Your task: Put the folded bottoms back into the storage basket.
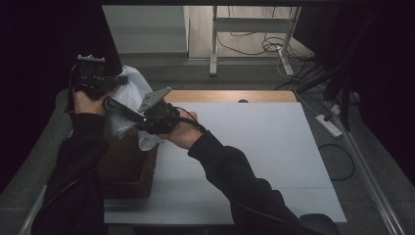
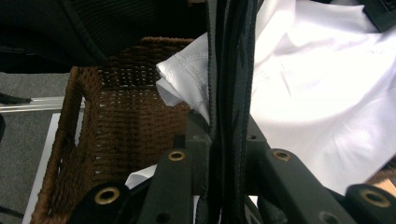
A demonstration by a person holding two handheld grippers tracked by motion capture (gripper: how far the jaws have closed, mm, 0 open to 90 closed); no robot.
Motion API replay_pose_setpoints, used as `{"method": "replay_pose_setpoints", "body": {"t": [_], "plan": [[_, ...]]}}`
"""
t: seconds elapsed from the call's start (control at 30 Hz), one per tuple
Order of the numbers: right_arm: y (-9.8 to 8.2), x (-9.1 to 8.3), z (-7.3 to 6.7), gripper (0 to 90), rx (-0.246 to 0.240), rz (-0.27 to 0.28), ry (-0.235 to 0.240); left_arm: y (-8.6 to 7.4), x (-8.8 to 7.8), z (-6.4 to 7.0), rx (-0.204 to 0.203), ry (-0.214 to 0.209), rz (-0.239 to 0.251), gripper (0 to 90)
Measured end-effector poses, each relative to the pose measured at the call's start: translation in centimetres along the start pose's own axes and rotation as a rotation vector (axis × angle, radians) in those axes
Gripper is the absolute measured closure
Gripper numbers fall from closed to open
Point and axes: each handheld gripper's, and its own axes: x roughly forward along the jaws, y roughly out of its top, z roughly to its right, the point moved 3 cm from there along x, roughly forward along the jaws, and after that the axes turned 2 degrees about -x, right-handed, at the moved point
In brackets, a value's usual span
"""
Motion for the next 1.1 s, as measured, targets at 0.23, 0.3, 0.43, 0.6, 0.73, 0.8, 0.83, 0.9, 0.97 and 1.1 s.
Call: {"method": "replay_pose_setpoints", "body": {"t": [0.23,0.3,0.43,0.6,0.73,0.8,0.83,0.9,0.97,1.1], "plan": [[0.9,1.2,-0.6,79.3,-0.012,0.009,0.009,-0.4,-1.2,-1.2,-0.017,0.008,0.014,82.9],[1.1,1.4,-0.7,79.3,-0.015,0.012,0.011,-0.4,-1.5,-1.5,-0.021,0.009,0.018,82.9],[1.5,1.9,-0.9,79.3,-0.019,0.018,0.016,-0.6,-2.1,-2.1,-0.026,0.014,0.021,82.9],[1.8,2.6,-1.2,79.3,-0.017,0.024,0.021,-1.0,-2.4,-2.9,-0.037,0.015,0.020,82.9],[1.7,3.4,-1.5,79.2,-0.016,0.017,0.027,-1.6,-2.2,-3.3,-0.044,0.009,0.011,82.9],[1.5,3.9,-1.7,79.2,-0.013,0.012,0.030,-2.0,-1.9,-3.6,-0.051,0.002,0.006,82.9],[1.4,4.1,-1.7,79.2,-0.012,0.011,0.031,-2.1,-1.8,-3.8,-0.055,-0.007,0.005,82.9],[1.1,4.5,-1.9,79.2,-0.004,0.008,0.034,-2.6,-1.4,-4.1,-0.072,-0.023,0.004,82.9],[0.9,4.9,-1.9,79.1,0.000,0.007,0.032,-2.9,-1.1,-4.5,-0.079,-0.026,-0.003,82.8],[0.3,5.8,-2.1,79.1,0.011,0.000,0.035,-3.7,-0.5,-5.0,-0.088,-0.032,-0.012,82.9]]}}
